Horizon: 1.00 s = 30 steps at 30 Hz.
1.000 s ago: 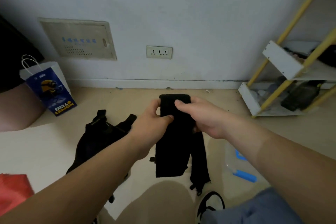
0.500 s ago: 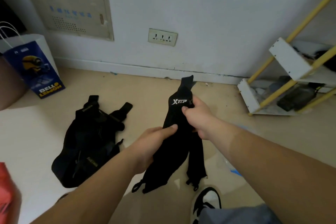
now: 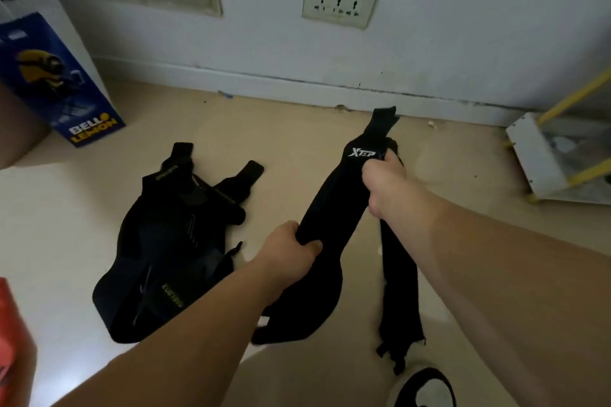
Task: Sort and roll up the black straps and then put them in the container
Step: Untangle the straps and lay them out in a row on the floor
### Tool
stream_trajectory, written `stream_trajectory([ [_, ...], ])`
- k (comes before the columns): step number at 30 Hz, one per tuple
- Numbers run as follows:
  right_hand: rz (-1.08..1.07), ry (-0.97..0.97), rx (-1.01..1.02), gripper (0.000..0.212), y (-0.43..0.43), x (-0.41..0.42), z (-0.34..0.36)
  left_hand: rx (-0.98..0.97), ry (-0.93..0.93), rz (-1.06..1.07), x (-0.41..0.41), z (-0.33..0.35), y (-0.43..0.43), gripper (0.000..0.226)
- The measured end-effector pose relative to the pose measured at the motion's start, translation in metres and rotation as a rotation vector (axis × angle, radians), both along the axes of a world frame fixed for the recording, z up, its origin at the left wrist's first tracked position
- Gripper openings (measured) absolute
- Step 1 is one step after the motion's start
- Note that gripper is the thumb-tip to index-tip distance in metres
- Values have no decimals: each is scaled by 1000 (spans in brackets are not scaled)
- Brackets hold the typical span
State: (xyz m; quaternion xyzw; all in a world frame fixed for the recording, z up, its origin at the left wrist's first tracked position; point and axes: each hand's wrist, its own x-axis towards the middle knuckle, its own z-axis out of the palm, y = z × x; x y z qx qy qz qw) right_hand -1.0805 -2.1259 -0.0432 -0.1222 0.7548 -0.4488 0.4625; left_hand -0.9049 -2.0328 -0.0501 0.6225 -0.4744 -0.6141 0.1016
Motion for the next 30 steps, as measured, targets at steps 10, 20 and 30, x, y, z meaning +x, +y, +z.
stream_trajectory([
  [10,121,72,48,58,-48,-47,-72,516,277,-119,-34,-59,-34,60],
  [20,374,463,134,70,-76,-83,-111,369,223,109,-67,-94,-36,27],
  [30,1141,1052,34,51,19,-44,-162,283,-53,137,-64,-126,-1,29],
])
